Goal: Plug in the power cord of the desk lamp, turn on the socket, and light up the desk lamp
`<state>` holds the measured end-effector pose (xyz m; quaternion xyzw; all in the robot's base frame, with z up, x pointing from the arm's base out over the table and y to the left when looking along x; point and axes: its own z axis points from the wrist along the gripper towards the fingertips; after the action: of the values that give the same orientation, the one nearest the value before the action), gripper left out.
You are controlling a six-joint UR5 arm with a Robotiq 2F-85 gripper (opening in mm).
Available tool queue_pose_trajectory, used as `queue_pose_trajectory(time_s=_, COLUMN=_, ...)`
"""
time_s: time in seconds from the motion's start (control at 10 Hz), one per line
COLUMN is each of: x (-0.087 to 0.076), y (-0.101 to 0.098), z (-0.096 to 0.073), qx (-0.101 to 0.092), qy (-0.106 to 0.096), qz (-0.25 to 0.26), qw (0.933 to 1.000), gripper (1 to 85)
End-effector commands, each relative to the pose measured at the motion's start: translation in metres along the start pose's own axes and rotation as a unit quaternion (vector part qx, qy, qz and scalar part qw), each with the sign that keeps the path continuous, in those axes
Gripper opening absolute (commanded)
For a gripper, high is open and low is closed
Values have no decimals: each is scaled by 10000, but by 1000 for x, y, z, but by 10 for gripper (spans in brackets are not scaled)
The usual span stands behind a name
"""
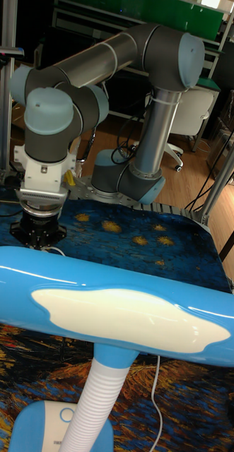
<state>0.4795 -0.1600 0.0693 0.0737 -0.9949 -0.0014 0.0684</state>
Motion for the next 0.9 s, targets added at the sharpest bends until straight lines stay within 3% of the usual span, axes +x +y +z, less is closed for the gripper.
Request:
queue_pose_trajectory(time_s=0.0, x=-23, y=1, z=-18, qx=273, qy=-519, qz=-212, qw=9981, gripper=13)
queue_pose_trajectory(time_s=0.1, x=-31, y=5, z=-24, qx=316, qy=-689, qz=-277, qw=9967, gripper=13)
queue_pose_trajectory(time_s=0.3, x=-50, y=20, z=-30, qx=170, qy=-995, qz=-229, qw=9946, gripper=13)
queue_pose_trajectory(time_s=0.5, x=-60, y=35, z=-36, qx=140, qy=-1101, qz=-147, qw=9937, gripper=13)
queue_pose_trajectory(time_s=0.7, x=-83, y=63, z=-41, qx=97, qy=-1278, qz=156, qw=9916, gripper=13)
queue_pose_trajectory(time_s=0.8, x=-94, y=79, z=-41, qx=-12, qy=-1391, qz=270, qw=9899, gripper=13)
